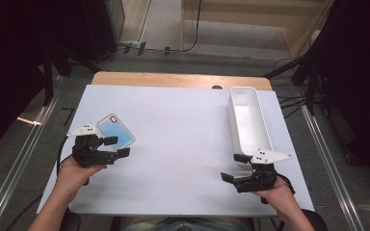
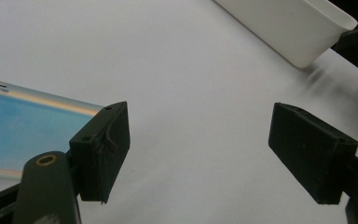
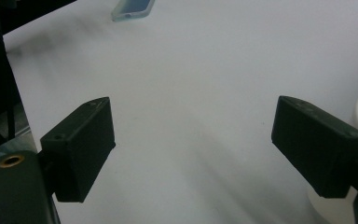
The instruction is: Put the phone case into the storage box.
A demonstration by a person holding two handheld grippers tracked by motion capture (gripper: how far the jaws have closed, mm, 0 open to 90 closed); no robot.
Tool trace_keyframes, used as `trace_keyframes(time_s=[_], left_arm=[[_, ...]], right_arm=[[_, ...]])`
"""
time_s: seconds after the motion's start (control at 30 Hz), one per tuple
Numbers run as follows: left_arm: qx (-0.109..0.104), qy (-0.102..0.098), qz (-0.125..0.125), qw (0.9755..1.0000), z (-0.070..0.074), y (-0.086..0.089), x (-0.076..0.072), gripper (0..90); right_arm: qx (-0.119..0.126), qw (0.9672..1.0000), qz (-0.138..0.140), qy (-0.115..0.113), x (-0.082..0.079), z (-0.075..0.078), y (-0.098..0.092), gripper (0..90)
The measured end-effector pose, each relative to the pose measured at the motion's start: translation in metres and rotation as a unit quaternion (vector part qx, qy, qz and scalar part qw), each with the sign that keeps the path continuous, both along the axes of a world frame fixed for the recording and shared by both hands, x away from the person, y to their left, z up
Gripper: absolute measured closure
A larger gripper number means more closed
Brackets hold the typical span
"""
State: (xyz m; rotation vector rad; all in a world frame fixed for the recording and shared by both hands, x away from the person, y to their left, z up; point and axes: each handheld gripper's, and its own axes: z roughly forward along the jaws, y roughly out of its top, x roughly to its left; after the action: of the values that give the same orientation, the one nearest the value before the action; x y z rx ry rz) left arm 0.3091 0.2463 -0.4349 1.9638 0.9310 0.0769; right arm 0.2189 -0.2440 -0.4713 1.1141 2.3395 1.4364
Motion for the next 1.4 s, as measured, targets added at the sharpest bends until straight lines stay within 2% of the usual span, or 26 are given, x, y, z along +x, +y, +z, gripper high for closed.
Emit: trace_keyframes(time_s=[0.13, 0.3, 0.7, 0.8, 0.97, 1.1, 1.23, 1.4], left_arm=[[0.010, 0.003, 0.005, 0.9999, 0.002, 0.001, 0.005, 20.7], [0.011, 0.012, 0.018, 0.9997, 0.004, 0.003, 0.012, 20.9], [0.017, 0.012, 0.041, 0.9989, 0.010, 0.013, 0.032, 22.4], [0.009, 0.016, 0.043, 0.9989, 0.009, 0.016, 0.036, 22.4], [0.027, 0.012, 0.046, 0.9985, 0.006, 0.017, 0.042, 22.3], [0.022, 0.014, 0.049, 0.9985, 0.003, 0.016, 0.048, 22.3], [0.035, 0.013, 0.050, 0.9981, 0.002, 0.016, 0.054, 22.4], [0.033, 0.016, 0.053, 0.9979, -0.002, 0.016, 0.060, 24.8]], right_arm=[[-0.002, 1.0000, 0.001, 0.003, 0.000, 0.000, 0.001, 11.9], [-0.003, 1.0000, 0.003, 0.002, 0.000, 0.000, 0.001, 11.8], [-0.003, 1.0000, 0.007, 0.001, 0.001, -0.001, 0.002, 11.8], [-0.004, 1.0000, 0.007, 0.004, 0.001, -0.001, 0.003, 11.8], [-0.004, 1.0000, 0.008, 0.003, 0.001, -0.001, 0.003, 11.9], [-0.004, 1.0000, 0.008, 0.003, 0.001, -0.001, 0.003, 11.8], [-0.007, 0.9999, 0.009, 0.004, 0.001, -0.001, 0.003, 11.8], [-0.004, 1.0000, 0.008, 0.003, 0.001, -0.001, 0.003, 11.9]])
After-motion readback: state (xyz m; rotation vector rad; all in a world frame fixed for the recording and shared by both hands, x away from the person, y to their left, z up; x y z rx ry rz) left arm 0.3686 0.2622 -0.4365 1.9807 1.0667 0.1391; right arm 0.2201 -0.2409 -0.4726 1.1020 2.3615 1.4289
